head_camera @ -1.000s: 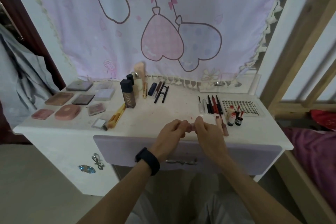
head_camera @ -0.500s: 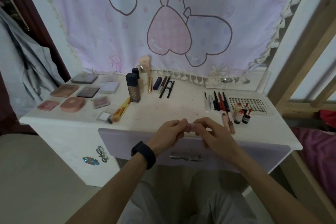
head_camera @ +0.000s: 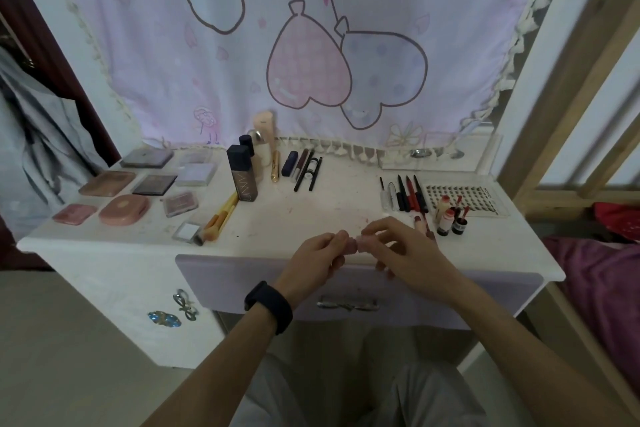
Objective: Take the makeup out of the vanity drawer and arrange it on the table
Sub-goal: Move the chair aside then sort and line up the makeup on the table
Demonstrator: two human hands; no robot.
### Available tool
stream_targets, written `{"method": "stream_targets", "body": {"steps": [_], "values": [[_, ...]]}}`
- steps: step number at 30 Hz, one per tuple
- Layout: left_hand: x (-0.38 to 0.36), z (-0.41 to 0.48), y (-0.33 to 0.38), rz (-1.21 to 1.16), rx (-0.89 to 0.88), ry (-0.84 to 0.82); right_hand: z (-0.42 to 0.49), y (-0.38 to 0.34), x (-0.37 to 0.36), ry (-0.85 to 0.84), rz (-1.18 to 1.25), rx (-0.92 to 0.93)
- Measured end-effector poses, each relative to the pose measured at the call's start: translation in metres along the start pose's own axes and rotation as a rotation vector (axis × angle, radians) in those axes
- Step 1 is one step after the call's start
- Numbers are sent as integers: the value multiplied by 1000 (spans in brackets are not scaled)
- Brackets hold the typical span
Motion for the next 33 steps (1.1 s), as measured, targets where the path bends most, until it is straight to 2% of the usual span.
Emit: {"method": "stream_targets", "body": {"steps": [3,5,7,9,14,17,20,22,29,33], "values": [[-3,0,-2,-13,18,2,-1,-1,1,-13,29,12],[-5,0,-2,-25,23,-3,0,1,2,-19,47,-80],[-7,0,-2,-24,23,-14,1,1,4,-10,-35,-133],[-8,-1,-2,-16,22,-18,3,0,6,2,-102,-115],[-6,2,-2,-73,53,4,0,-5,6,-44,11,-7],[-8,2,-2,-76,51,-3,0,-4,6,-14,63,-64],[-11,2,-3,-41,43,-15,2,-3,10,35,-32,-129],[-12,2,-4,-29,46,-17,3,-3,13,30,-74,-107],[-9,6,-6,-109,50,-1,1,-3,10,-30,51,10],[-14,5,-7,-105,41,-6,2,0,10,4,37,-111]]}}
Point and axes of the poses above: each hand's wrist, its own z-axis towards the middle knuckle, its own x-axis out of the back of the hand, y = z × x, the point moved 5 cm from there along z, towards the middle knuckle, and after that the axes turned 4 degrees about -x, right-handed, at the moved point
